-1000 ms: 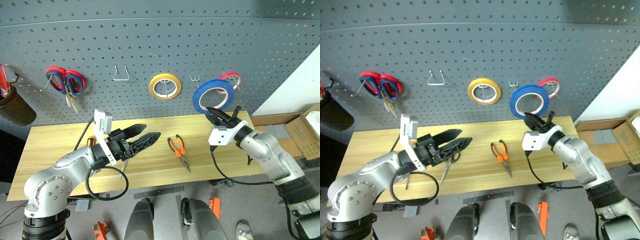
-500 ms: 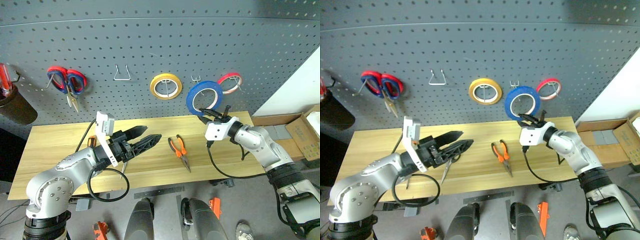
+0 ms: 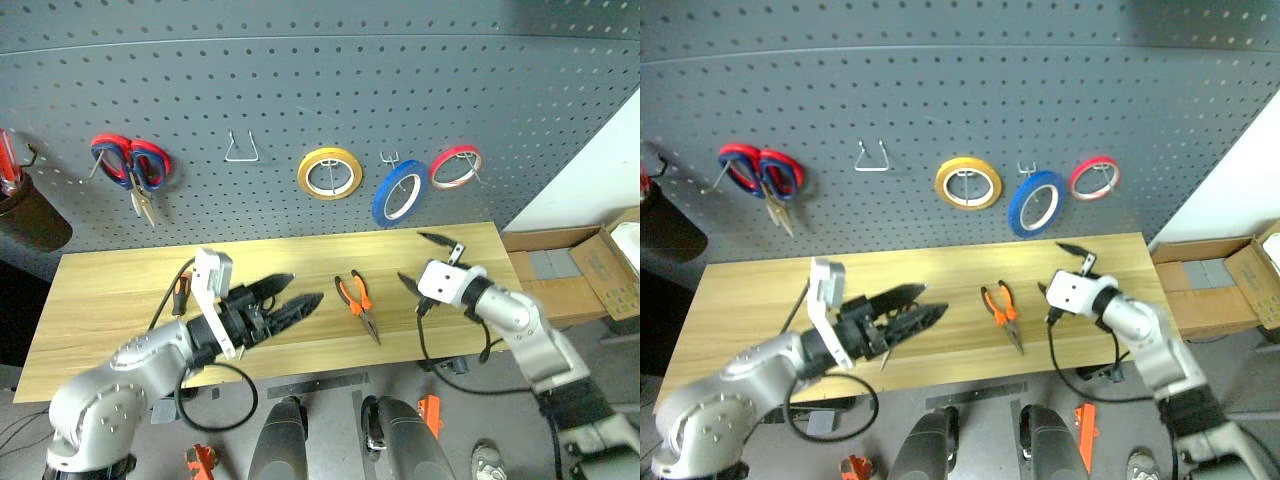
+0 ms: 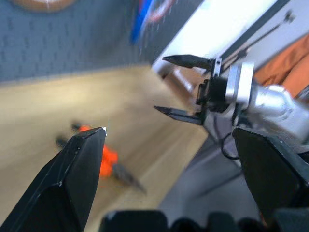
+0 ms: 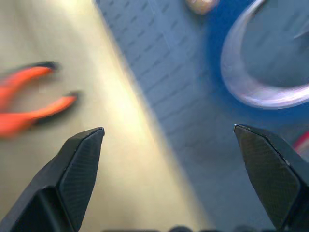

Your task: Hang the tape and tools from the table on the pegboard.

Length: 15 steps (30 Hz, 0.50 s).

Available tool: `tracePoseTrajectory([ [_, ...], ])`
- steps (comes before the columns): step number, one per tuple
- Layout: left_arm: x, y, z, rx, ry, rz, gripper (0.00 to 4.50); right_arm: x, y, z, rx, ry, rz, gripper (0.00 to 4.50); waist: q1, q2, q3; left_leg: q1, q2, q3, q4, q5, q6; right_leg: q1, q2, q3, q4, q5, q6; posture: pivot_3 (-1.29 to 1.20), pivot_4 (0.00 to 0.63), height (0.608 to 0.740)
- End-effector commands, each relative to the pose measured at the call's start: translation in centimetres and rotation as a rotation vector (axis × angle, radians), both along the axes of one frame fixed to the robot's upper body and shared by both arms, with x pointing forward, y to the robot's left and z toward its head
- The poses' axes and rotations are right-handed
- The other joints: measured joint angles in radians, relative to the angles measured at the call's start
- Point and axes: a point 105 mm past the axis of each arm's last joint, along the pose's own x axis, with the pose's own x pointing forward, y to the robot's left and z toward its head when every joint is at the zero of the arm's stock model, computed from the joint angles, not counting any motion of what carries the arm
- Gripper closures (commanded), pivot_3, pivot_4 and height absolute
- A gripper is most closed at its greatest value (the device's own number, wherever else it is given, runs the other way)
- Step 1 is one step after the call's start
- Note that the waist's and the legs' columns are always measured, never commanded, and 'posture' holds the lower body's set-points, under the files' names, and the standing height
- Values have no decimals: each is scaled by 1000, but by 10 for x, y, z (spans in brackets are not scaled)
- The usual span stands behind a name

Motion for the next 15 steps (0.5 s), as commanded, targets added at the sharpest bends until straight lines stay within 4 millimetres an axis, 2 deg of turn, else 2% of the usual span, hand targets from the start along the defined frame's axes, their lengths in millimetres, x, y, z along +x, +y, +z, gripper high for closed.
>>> tracePoseTrajectory([
  [1,-15,3,-16,132,-62,-1,0,-7,9,-4,137,210,-103,27,-1,0,0,1,0,0,0,0,0,0,1,1,0,0,0,159,268,740],
  [4,-20,23,-34,223,-98,107,0,-6,34,-17,239,428,-190,27,2,1,0,1,1,0,0,0,5,0,2,0,0,-1,3,171,276,740],
  [7,-25,35,-42,292,-131,157,0,-4,55,-20,294,554,-223,27,5,2,1,1,2,0,-1,3,9,-1,4,0,-1,4,1,187,282,740],
  [15,-24,51,-40,372,-223,253,0,2,89,-27,365,787,-323,27,29,4,3,-5,1,2,-2,4,11,-6,4,1,-4,5,2,223,312,740],
])
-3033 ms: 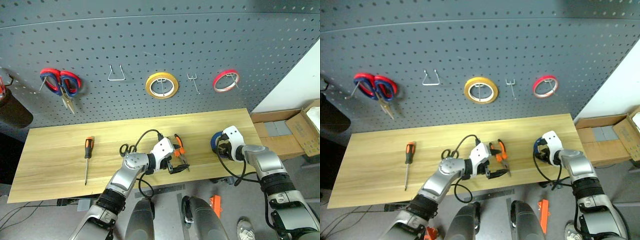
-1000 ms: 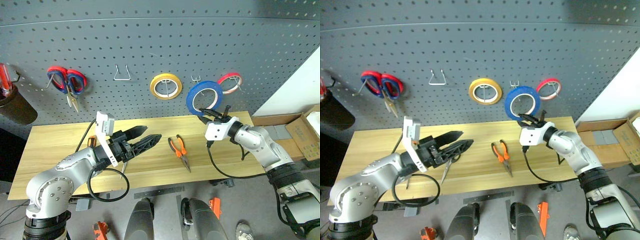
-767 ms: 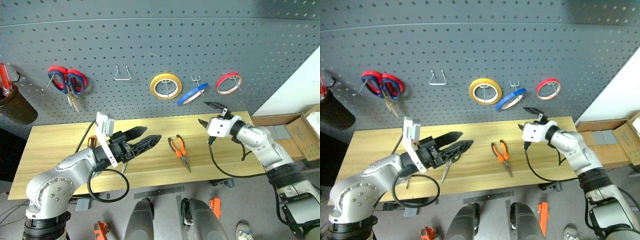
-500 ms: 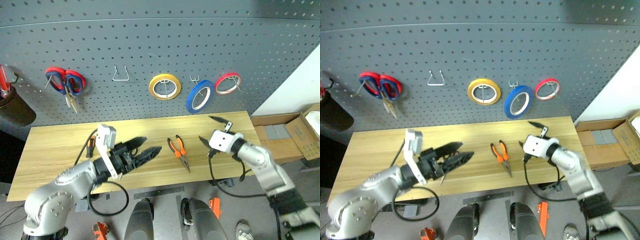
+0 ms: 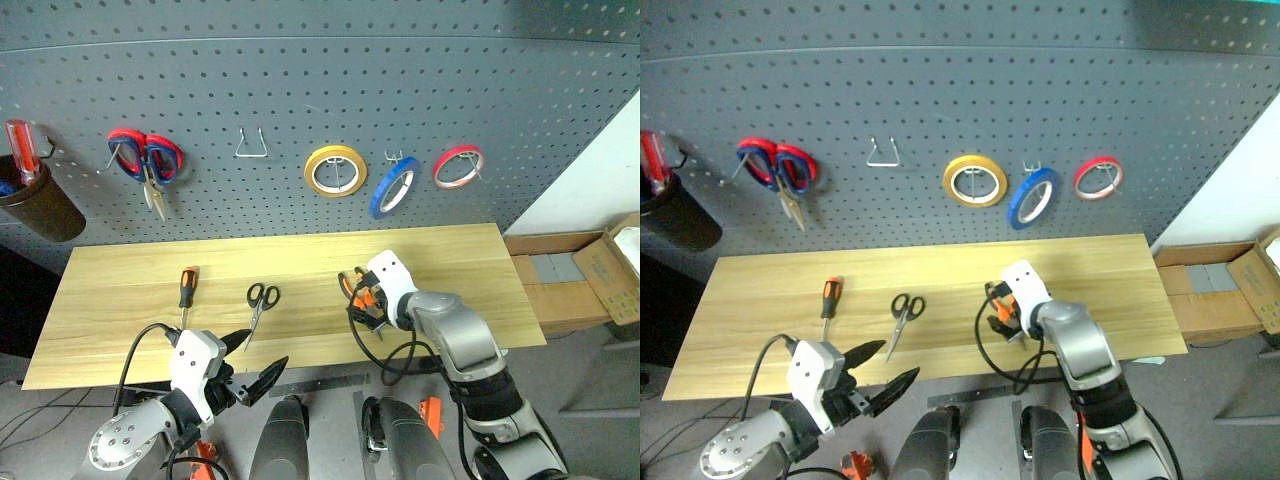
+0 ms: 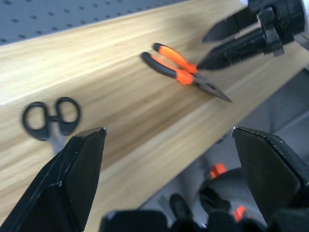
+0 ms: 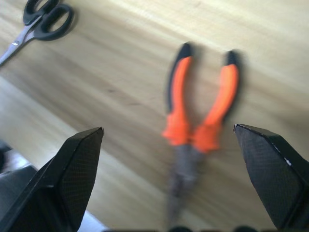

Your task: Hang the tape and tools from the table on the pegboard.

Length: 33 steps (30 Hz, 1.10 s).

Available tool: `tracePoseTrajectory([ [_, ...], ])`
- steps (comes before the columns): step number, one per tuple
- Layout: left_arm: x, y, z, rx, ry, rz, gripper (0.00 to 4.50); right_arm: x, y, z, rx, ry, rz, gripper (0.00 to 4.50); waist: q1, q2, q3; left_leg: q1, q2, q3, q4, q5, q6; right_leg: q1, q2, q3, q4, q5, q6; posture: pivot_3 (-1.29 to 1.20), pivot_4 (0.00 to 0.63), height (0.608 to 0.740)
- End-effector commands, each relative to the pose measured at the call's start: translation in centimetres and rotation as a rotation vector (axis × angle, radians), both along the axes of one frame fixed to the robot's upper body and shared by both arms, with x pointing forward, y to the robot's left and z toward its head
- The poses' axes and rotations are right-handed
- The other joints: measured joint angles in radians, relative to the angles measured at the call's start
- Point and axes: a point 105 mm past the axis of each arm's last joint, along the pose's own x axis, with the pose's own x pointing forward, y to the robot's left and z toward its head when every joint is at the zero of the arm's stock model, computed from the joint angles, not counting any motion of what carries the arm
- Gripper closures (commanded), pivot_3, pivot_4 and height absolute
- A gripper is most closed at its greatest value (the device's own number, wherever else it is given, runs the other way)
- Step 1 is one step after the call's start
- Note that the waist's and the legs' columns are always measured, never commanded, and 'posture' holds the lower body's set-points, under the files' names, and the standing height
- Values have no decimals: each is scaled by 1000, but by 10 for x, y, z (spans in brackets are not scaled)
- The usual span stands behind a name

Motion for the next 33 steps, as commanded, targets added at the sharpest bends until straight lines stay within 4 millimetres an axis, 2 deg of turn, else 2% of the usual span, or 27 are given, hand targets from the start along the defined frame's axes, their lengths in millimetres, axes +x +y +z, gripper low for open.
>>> tracePoseTrajectory([
  [1,2,6,10,28,-68,28,0,4,2,2,16,48,-47,27,1,0,0,0,0,0,0,0,0,0,0,0,0,0,0,226,313,740],
  [7,8,3,15,36,-101,16,0,28,-13,-17,-113,44,-161,27,1,1,2,-1,0,0,-3,-1,0,-2,0,0,-1,-1,0,234,326,740],
  [11,8,0,18,29,-105,14,0,40,-22,-20,-148,30,-217,27,0,2,3,-1,0,1,-3,-1,0,-3,1,0,0,-1,0,235,329,740],
  [15,6,2,17,25,-95,21,0,46,-17,-22,-137,52,-248,27,-4,2,4,-1,0,1,-4,-1,0,-4,2,1,0,-1,0,237,335,740],
  [19,4,2,18,22,-93,25,0,46,5,-21,-93,95,-256,27,-5,2,4,-1,1,2,-8,-1,0,-6,3,2,-1,-2,-1,240,335,740],
  [23,4,1,18,21,-92,26,0,49,16,-21,-91,89,-238,27,-4,2,4,-2,1,2,-10,-1,0,-9,4,2,-1,-2,-2,252,338,740],
  [31,2,2,19,21,-88,33,0,58,1,-30,-168,58,-231,27,-3,2,4,-2,1,2,-12,-1,0,-10,3,2,-2,-2,-2,255,333,740],
  [33,2,2,19,21,-88,35,0,60,-1,-30,-177,40,-219,393,-3,2,4,-2,1,2,-12,-1,0,-10,3,2,-2,-2,-2,253,332,740],
])
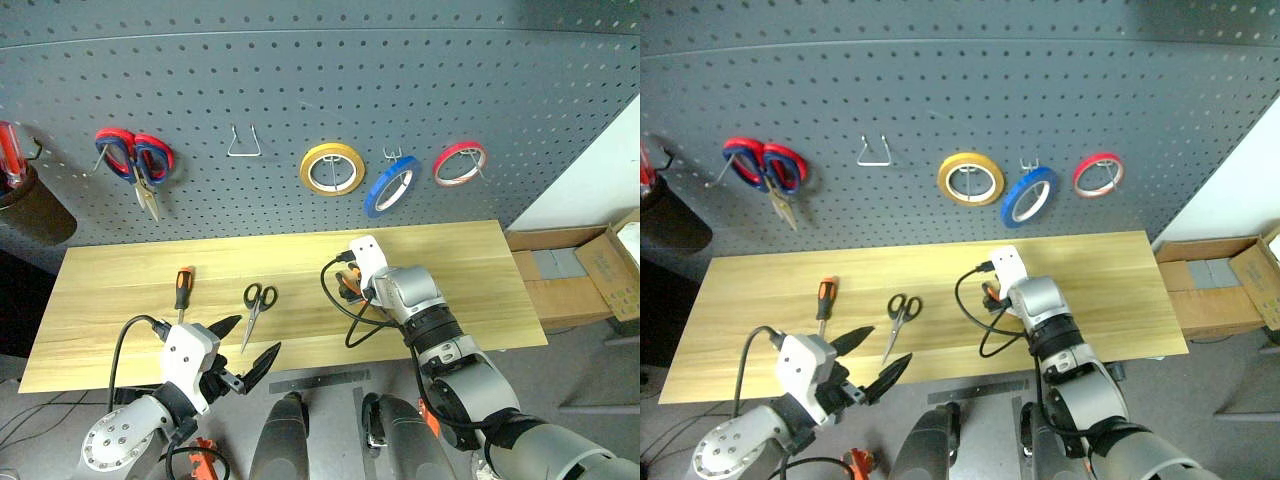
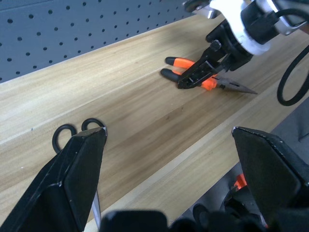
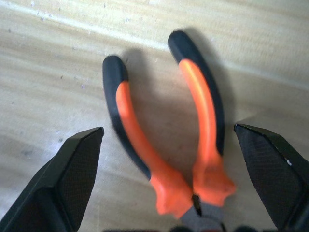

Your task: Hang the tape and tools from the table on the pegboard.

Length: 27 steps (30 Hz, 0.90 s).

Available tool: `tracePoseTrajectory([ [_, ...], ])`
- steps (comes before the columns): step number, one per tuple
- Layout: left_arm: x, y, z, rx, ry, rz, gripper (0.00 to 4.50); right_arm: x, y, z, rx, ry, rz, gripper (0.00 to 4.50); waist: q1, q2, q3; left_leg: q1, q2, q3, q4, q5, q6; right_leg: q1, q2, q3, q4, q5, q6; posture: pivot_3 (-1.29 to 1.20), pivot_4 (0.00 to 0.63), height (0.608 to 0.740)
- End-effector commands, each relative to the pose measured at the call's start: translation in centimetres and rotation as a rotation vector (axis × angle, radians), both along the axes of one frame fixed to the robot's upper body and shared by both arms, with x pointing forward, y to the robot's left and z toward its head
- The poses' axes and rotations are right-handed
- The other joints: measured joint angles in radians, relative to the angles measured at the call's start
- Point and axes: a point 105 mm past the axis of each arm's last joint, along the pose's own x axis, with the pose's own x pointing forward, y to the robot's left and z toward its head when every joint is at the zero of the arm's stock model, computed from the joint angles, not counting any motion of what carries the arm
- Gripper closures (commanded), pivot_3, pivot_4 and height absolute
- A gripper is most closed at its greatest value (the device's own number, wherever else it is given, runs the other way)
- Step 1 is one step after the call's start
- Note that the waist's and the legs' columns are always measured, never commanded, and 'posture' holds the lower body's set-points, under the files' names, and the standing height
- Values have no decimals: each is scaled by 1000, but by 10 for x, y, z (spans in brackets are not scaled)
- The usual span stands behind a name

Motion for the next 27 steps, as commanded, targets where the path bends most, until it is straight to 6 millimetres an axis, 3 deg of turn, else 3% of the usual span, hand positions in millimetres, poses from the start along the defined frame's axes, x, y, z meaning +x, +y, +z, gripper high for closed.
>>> tracePoseTrajectory([
  [1,-1,0,7,0,-28,1,0,-1,-7,-11,-31,10,22,611,0,0,0,0,0,0,0,0,0,0,0,0,0,0,0,252,331,740],
  [4,1,-1,7,-3,-29,-1,0,0,-6,-9,-37,-15,53,1590,0,0,0,0,0,0,0,0,0,0,0,0,0,0,0,245,327,740],
  [5,1,-2,7,-6,-30,-6,0,1,-6,-7,-40,-29,68,1690,0,0,0,0,0,0,0,0,0,0,0,0,0,0,0,242,325,740],
  [9,6,-4,9,-32,-33,-10,0,0,-9,0,-26,-62,95,1690,0,0,0,-1,0,1,-1,0,0,-1,0,0,-1,0,0,238,311,740],
  [12,10,-1,15,-88,-36,11,0,-3,-12,17,26,-108,141,1690,2,0,0,-6,0,0,-1,0,0,-5,0,-1,-1,0,0,241,301,740],
  [18,14,7,34,-217,-56,60,0,-28,-15,75,222,-274,282,1690,6,-1,-1,-14,0,-3,-1,0,-1,-9,-2,-3,-2,0,0,244,272,740],
  [22,9,6,55,-353,-78,68,0,-64,-13,119,384,-454,448,1690,9,-2,-1,-14,0,-4,-1,0,-1,-9,-1,-4,-3,0,1,258,257,740],
  [24,7,8,65,-404,-91,84,0,-76,-9,134,441,-509,477,1690,7,-2,-1,-14,0,-4,-1,-1,-2,-8,-1,-4,-4,0,1,259,250,740],
  [27,8,10,84,-504,-113,87,0,-95,11,166,590,-591,564,1690,7,-3,-2,-13,0,-4,0,1,-5,-9,-1,-4,-1,0,1,273,232,740],
])
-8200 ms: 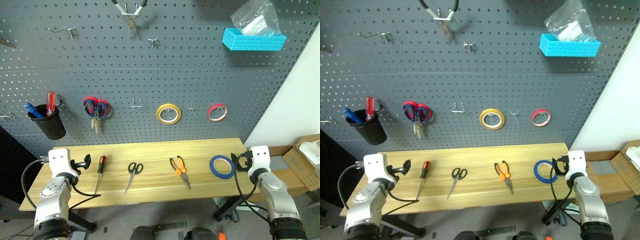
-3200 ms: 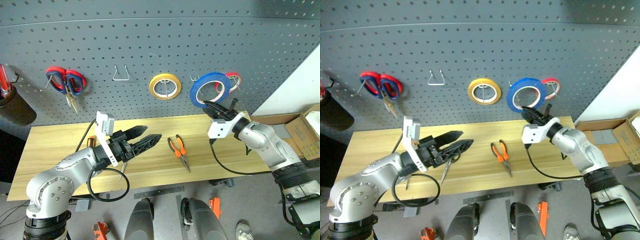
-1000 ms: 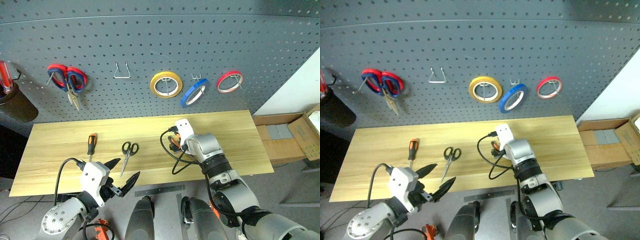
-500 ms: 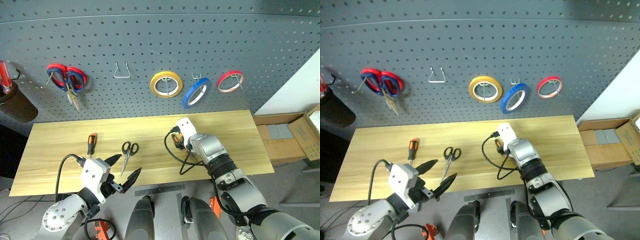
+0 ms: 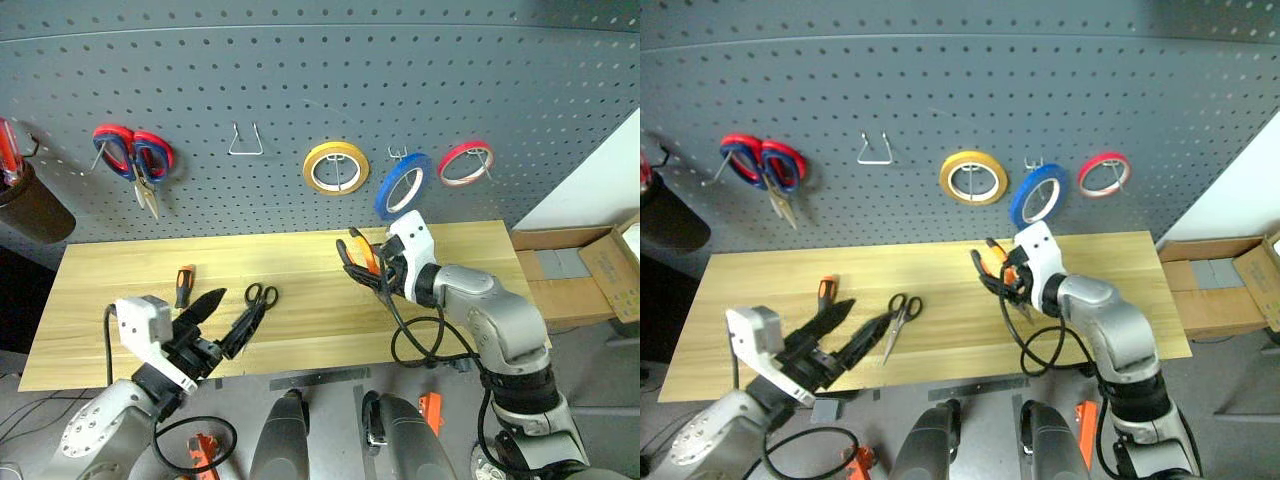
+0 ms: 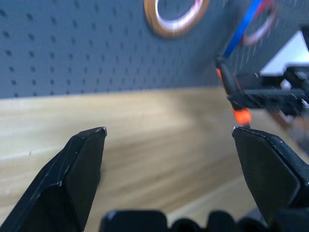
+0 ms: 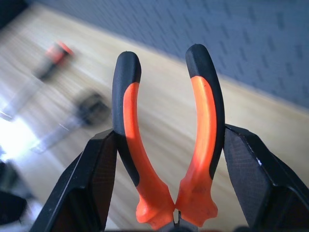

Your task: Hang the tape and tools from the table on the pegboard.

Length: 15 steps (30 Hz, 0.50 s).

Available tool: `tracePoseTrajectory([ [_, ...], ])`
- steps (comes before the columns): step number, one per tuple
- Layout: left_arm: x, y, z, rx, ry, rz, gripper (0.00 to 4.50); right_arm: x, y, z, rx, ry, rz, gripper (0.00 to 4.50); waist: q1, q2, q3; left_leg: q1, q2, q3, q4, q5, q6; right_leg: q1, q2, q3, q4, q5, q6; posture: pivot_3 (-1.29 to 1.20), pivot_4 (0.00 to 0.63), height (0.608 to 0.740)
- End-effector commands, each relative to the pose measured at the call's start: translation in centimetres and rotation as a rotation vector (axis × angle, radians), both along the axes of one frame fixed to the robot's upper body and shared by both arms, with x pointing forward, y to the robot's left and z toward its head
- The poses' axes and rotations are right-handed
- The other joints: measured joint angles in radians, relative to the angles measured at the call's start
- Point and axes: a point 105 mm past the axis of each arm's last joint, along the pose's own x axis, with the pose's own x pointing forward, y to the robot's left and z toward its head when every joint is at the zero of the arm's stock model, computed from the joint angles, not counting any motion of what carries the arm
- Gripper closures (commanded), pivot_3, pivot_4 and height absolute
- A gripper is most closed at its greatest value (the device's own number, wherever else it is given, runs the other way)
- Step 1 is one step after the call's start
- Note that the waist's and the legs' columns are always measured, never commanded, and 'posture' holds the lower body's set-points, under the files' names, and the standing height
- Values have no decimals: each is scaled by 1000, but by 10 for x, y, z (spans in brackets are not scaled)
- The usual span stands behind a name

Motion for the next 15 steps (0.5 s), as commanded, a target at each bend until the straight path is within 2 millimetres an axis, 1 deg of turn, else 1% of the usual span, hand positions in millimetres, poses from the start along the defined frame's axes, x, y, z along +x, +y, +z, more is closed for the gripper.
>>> tracePoseTrajectory([
  [1,-3,-1,32,-91,-72,-5,0,-26,25,55,201,-142,145,1690,0,-1,-1,1,0,0,0,0,0,0,0,0,1,0,0,276,231,740],
  [5,7,12,53,-153,-119,38,0,-24,48,94,322,-244,192,1690,9,-1,-2,1,-1,-3,1,4,-5,0,4,-2,3,1,-1,285,232,740],
  [6,8,14,56,-164,-122,45,0,-23,52,100,341,-264,197,1690,12,-2,-2,1,-1,-3,2,5,-6,1,4,-2,3,1,-1,285,231,740],
  [7,10,17,59,-175,-130,56,0,-21,59,112,374,-302,213,1690,13,-2,-2,2,0,-3,3,5,-6,2,5,-3,3,2,-1,286,229,740],
  [10,17,28,67,-170,-154,90,0,0,76,148,461,-431,178,1690,17,-2,-3,3,0,-3,4,6,-6,3,6,-2,4,3,-3,292,228,740],
  [12,22,37,73,-158,-173,113,0,10,83,163,468,-540,151,1690,23,-3,-3,3,0,-4,5,6,-6,2,7,-3,3,4,-4,296,235,740],
  [15,26,46,87,-157,-206,116,0,20,93,179,471,-680,136,1690,29,-5,-4,2,0,-4,5,6,-6,3,7,-4,3,4,-5,305,238,740],
])
